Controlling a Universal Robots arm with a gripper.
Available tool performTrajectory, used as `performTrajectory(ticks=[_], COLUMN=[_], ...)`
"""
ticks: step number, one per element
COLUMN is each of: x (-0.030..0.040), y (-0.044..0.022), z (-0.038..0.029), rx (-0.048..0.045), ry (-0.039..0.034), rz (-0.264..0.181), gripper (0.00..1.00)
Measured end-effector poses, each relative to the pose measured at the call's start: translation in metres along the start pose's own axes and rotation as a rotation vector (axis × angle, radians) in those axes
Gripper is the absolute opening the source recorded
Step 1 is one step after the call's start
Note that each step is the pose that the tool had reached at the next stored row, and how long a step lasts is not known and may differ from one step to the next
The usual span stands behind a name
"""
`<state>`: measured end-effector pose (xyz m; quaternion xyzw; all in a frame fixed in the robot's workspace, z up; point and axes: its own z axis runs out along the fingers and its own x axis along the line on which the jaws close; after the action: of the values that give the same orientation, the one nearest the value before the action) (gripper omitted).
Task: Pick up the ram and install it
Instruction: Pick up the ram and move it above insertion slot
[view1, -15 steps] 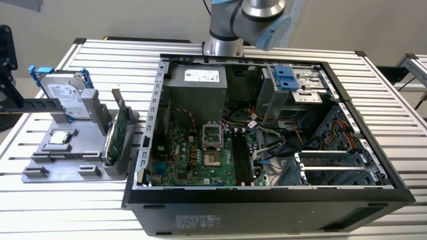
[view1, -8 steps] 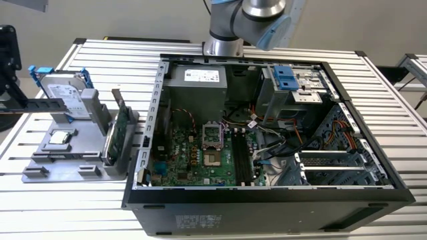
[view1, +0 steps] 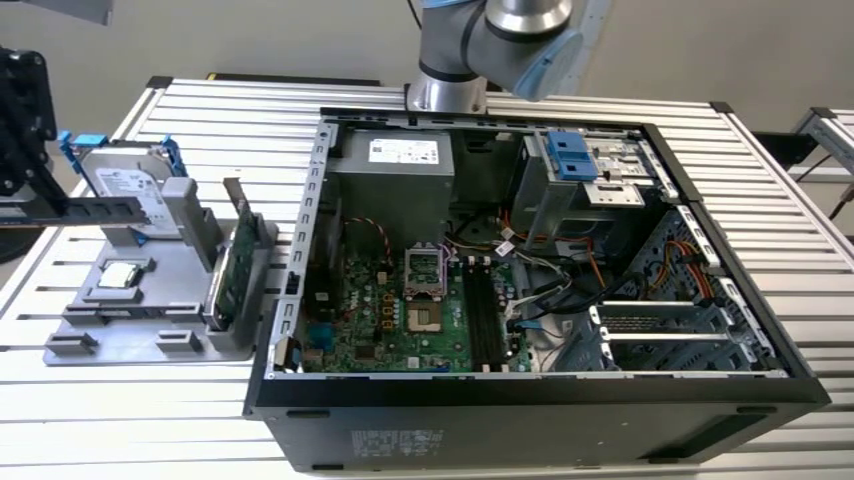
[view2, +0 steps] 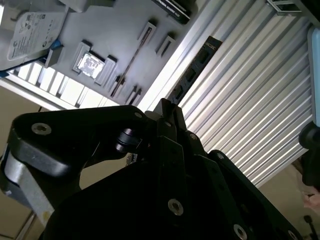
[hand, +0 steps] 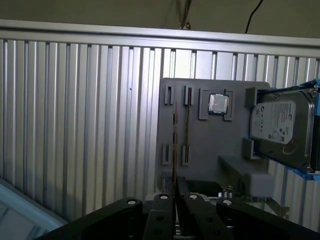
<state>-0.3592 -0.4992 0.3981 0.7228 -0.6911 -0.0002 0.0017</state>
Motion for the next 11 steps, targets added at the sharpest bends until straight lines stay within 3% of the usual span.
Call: performTrajectory(ticks=[11], x=[0.0005], y=[-0.0110], z=[-0.0001], rx=[0.0000], ry=[0.0000], rz=[0.000], gripper=[0.00])
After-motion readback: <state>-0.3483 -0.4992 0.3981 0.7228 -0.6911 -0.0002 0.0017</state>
